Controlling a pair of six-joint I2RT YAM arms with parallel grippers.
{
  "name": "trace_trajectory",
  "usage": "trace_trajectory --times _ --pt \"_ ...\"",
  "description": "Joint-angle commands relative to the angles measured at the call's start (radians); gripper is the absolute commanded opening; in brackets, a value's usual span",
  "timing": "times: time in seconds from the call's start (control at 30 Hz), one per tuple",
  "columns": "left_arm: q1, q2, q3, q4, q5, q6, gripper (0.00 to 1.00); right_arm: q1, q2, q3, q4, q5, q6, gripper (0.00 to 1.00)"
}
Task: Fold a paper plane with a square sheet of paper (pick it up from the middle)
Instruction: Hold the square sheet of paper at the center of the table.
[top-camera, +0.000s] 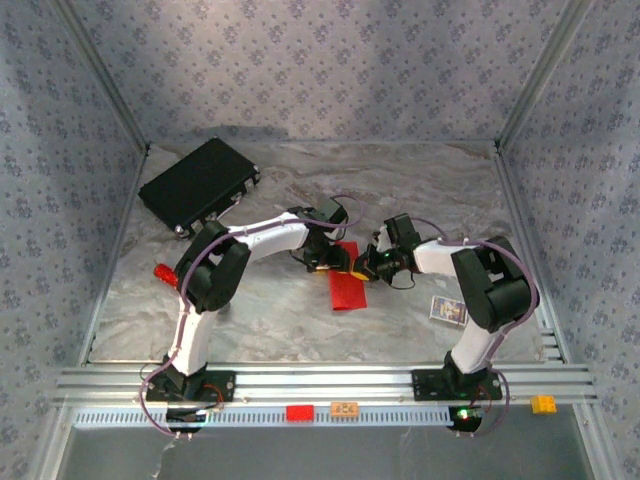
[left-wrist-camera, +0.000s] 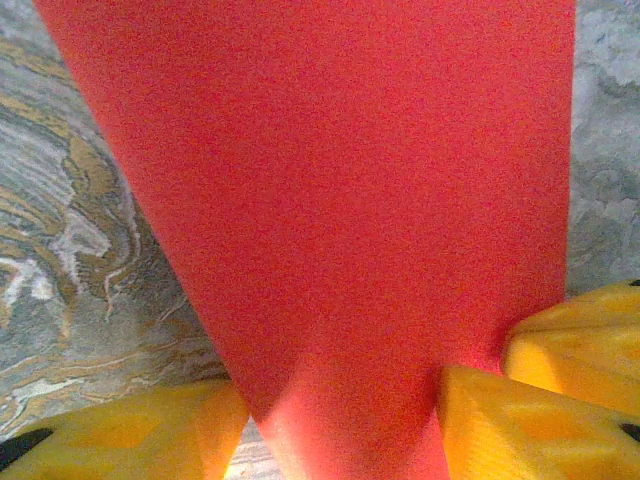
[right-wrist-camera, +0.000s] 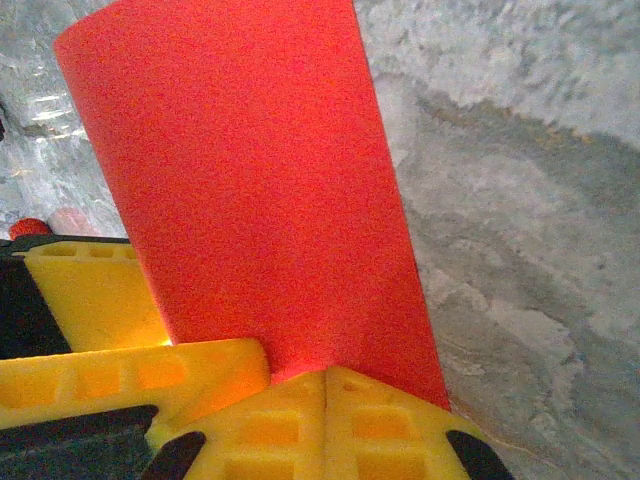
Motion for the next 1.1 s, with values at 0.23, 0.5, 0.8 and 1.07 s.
trace_trajectory --times 0.23,0.5,0.8,1.07 --pt "0.013 0.109 -0.058 0.024 -0.083 0.020 0.56 0.017 0.055 -0.030 -0.127 0.100 -0.102 0.00" --pt "0.014 0.075 -0.037 0.027 -0.070 0.013 0.57 0.036 0.078 -0.042 -0.179 0.210 -0.109 0.00" --pt "0.033 -0.118 -0.012 0.049 -0.069 -0.010 0.61 0.018 0.060 -0.055 -0.183 0.224 -0.098 0.00" --pt "0.080 -0.274 -0.161 0.256 0.100 -0.084 0.43 0.008 0.029 -0.061 -0.176 0.221 -0.072 0.00"
